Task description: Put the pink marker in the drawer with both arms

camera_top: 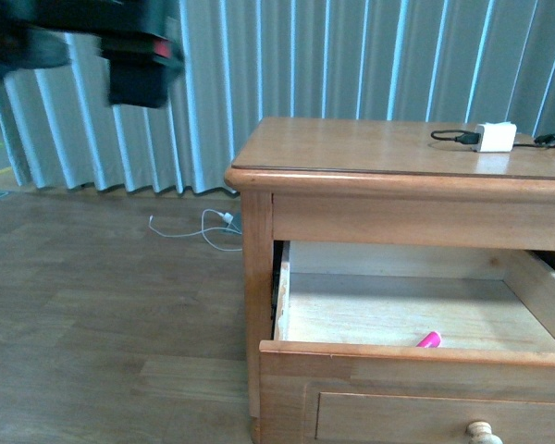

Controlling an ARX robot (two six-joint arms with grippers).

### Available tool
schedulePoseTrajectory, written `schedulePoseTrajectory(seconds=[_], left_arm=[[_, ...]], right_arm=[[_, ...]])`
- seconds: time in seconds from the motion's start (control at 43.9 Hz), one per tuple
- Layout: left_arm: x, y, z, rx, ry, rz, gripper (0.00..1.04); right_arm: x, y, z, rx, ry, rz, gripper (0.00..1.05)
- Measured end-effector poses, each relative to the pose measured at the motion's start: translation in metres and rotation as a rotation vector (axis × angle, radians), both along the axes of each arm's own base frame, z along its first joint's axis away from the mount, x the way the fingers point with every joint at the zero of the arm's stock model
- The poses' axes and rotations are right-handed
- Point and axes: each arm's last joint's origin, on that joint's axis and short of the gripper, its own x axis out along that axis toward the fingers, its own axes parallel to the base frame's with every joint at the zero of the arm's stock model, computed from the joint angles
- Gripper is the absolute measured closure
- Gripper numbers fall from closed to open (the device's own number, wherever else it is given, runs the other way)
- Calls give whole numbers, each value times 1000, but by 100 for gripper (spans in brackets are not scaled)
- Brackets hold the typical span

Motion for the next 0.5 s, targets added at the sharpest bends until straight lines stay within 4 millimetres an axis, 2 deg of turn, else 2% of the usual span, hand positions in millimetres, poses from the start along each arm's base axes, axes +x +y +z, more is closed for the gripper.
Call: schedulePoseTrajectory(seconds=[0.068, 0.182, 0.251, 0.296, 0.501], left_arm=[[-27, 21, 0, -44, -10, 43, 6], [-57, 39, -11, -75, -3, 100, 6], [-87, 52, -32, -111, 38, 159, 6], [-101, 57, -43, -132, 58, 182, 6], [-147, 69, -87, -257, 107, 259, 6]], right_arm=[[0, 0, 0, 0, 0, 0, 9], [0, 0, 0, 0, 0, 0, 9], [0, 0, 0, 0, 0, 0, 9], [0, 0, 0, 0, 0, 0, 9], [0, 0, 0, 0, 0, 0, 9]])
